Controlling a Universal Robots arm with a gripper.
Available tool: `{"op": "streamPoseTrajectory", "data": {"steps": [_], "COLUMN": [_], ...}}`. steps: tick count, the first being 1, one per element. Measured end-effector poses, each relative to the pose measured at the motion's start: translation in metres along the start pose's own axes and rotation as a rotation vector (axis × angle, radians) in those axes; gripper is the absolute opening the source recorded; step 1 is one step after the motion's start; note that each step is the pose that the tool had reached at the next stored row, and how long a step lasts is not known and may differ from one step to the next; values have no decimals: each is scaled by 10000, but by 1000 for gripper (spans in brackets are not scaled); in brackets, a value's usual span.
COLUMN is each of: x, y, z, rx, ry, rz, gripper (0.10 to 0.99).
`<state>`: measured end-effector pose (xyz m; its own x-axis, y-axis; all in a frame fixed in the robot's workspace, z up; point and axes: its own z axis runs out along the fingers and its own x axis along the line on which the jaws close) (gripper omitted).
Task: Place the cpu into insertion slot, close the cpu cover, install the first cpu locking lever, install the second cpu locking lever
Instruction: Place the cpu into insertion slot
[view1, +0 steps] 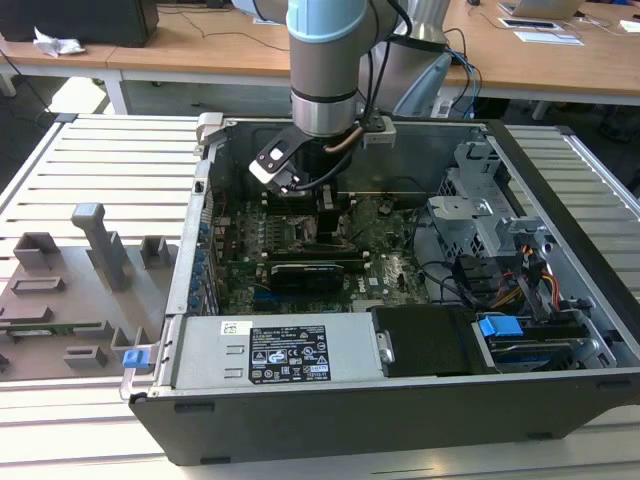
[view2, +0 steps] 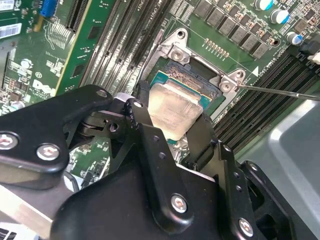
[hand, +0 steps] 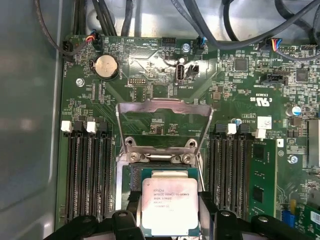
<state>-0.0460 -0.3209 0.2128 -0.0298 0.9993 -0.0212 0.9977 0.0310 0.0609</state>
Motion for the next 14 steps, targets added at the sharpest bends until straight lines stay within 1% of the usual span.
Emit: {"op": "streamPoseTrajectory", "data": {"steps": [5,11,14], "x": [31,41,56], "y": [-1,-5,-10], "z": [21,81,92], "rx": [-2,-1,-1], "ry": [25,25,28], "rz": [2,2,2], "gripper": [541,541,541]}}
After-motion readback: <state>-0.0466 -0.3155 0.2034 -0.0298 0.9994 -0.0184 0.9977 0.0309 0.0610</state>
